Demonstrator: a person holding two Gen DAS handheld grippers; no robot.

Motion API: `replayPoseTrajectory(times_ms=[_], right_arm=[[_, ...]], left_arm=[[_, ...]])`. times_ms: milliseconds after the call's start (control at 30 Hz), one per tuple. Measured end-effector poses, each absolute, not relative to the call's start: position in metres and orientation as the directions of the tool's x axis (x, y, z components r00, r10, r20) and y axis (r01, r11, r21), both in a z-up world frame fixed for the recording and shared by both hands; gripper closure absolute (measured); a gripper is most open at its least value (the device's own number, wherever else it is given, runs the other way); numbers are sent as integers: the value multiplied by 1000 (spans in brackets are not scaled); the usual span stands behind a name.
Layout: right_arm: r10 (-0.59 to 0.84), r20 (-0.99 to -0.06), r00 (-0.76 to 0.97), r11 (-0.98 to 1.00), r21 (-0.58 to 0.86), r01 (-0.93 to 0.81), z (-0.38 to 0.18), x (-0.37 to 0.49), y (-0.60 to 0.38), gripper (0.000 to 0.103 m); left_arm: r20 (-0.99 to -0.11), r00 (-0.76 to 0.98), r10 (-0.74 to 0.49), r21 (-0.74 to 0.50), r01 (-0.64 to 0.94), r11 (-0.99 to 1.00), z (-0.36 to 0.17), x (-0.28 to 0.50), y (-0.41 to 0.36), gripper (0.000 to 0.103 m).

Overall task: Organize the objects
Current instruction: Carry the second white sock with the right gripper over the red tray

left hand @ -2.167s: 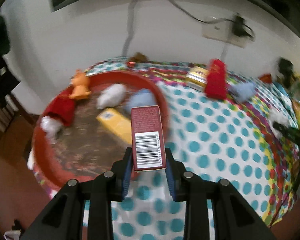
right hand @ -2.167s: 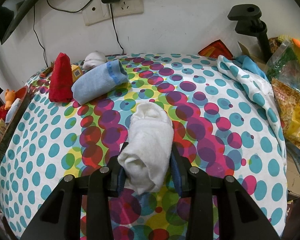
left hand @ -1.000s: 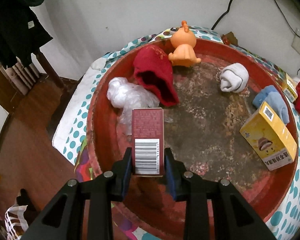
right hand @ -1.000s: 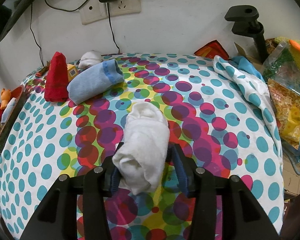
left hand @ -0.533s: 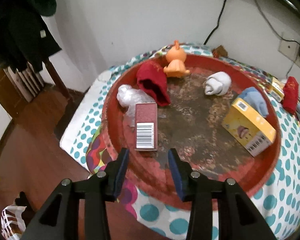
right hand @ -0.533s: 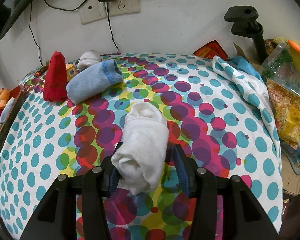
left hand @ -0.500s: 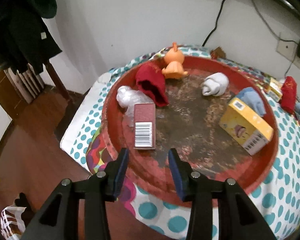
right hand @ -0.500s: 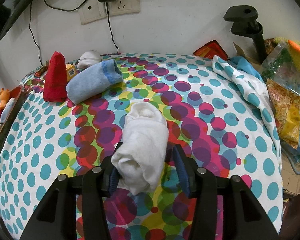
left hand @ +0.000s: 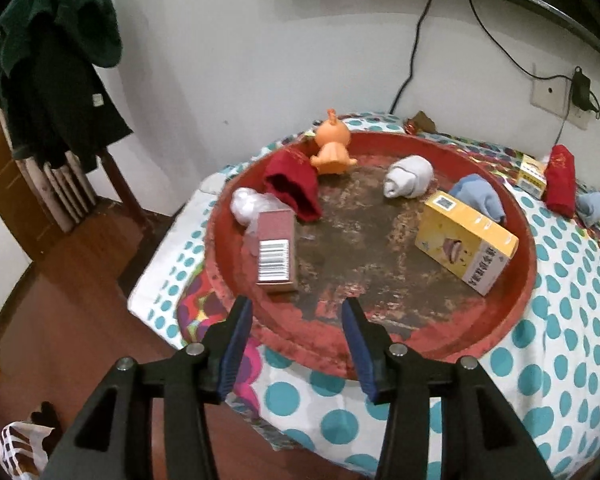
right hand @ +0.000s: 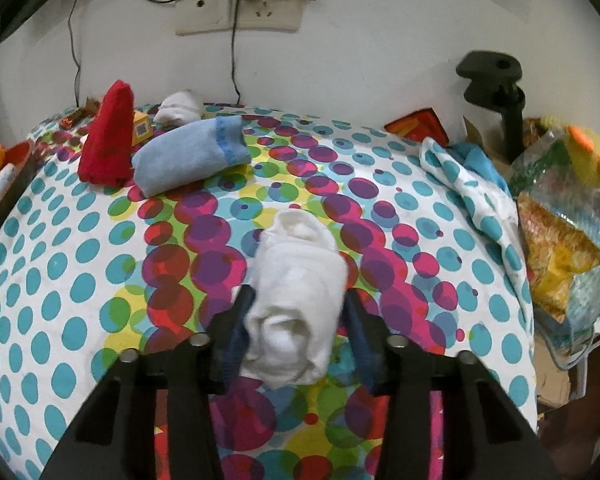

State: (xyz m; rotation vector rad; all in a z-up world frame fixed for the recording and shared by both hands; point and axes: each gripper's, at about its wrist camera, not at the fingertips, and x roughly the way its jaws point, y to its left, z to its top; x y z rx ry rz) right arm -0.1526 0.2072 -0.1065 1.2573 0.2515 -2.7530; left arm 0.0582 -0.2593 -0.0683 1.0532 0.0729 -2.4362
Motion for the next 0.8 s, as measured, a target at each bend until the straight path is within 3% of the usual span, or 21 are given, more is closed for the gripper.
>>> replayPoseTrajectory(times_ms=[233,400,800], right_arm=[[38,-768,-640,-987,-127,94,-99,-151,192,75],[-39,-760,-649,-989,-65,136,-82,-138,167,75],[-316,-739,-596,-897,27,441,-33,-104,22,75]], left_arm=[[-676,-596,-434,142,473,-870,-64,67,-270,51],[-684,-600,-414,109,478,-872,-63,70,-278,50],[-708,-588,-391,81,483,-872,-66,69,-284,49]])
